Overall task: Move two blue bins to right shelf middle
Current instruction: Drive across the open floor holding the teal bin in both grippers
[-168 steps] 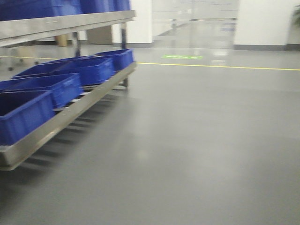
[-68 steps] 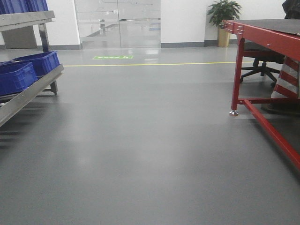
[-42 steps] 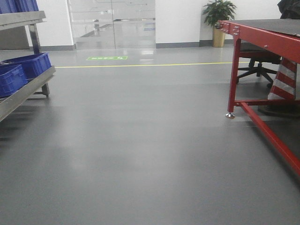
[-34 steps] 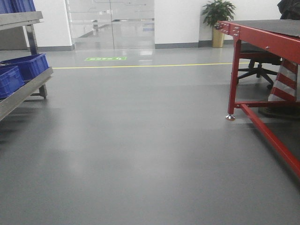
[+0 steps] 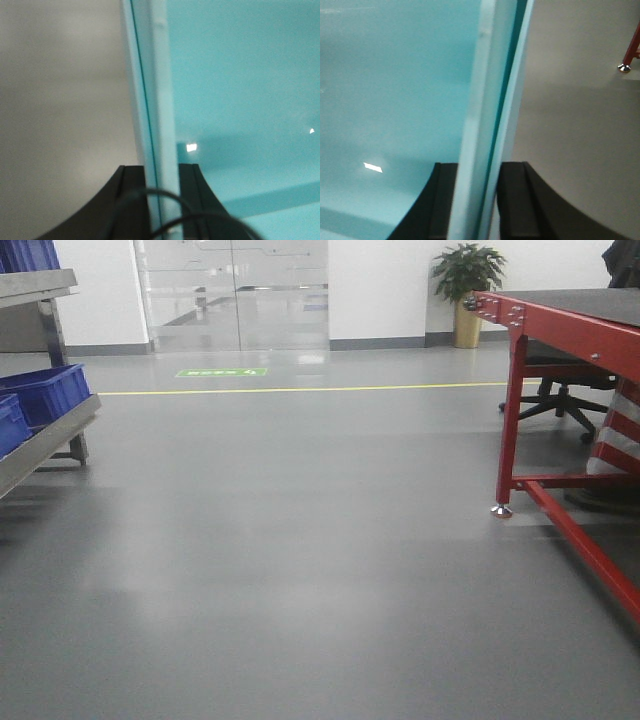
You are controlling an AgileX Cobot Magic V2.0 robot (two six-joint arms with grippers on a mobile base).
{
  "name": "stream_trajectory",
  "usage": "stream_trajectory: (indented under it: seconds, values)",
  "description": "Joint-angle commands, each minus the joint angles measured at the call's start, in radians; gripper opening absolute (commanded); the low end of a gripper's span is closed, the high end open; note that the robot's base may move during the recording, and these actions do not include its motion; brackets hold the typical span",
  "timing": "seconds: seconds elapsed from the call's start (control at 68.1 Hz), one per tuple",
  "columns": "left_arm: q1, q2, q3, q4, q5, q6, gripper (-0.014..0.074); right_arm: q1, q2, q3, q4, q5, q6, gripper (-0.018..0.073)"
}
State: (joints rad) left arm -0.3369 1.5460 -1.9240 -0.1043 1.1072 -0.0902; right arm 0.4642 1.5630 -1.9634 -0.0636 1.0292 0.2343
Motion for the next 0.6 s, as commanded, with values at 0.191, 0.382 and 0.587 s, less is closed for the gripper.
stream_trajectory:
  seconds: [0.191,0.382,0.587]
  values:
    - [-0.006,-0.023,-0.022,-0.071,-0.086,0.008,-0.0111,-0.001,-0.012,-0.016,0.005,-0.076,0.011,-0.0155]
    - [-0.006,-0.023,-0.022,-0.071,-0.086,0.008,-0.0111,-0.001,-0.012,-0.016,0.005,-0.076,0.011,-0.0155]
    - [-0.006,-0.023,-0.022,-0.071,-0.086,0.008,-0.0111,-0.001,-0.012,-0.016,0.005,-0.076,0.011,-0.0155]
